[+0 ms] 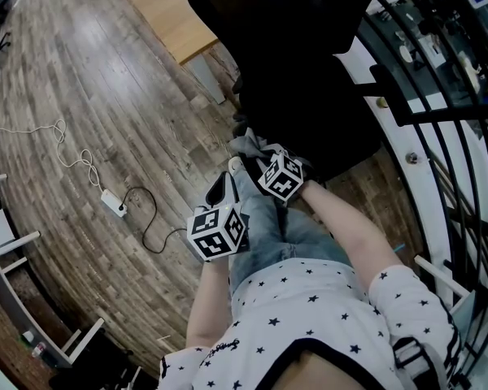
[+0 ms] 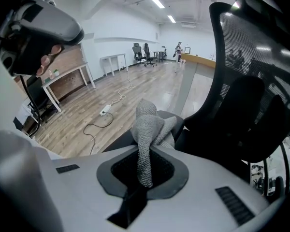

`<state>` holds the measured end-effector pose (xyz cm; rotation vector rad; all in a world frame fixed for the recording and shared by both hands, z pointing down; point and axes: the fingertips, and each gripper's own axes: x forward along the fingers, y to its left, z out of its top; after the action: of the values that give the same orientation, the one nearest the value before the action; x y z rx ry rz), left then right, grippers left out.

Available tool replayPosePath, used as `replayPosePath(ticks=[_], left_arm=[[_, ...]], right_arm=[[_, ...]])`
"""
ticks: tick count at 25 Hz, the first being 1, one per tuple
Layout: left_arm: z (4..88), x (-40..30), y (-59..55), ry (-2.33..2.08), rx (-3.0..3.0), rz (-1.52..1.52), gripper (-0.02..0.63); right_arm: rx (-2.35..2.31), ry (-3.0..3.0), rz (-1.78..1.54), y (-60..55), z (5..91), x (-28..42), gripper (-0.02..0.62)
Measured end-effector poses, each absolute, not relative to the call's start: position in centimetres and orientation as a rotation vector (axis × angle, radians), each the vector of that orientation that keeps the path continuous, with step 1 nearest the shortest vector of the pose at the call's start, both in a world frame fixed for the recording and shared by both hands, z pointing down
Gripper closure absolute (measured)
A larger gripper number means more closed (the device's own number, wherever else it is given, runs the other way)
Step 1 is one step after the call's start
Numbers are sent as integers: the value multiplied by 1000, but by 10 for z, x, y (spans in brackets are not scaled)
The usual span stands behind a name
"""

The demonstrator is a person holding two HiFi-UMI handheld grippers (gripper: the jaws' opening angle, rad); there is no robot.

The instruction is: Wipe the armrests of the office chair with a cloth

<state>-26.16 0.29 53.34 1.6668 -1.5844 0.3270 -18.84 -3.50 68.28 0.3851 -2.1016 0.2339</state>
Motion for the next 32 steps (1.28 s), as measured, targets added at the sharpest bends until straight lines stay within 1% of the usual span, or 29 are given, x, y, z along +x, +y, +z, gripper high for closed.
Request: replayPosePath(ticks=[32], left_arm=[[523,-230,52,-1607,1704,331,604]], right_arm=[[334,-2114,243,61,680,-149,558]])
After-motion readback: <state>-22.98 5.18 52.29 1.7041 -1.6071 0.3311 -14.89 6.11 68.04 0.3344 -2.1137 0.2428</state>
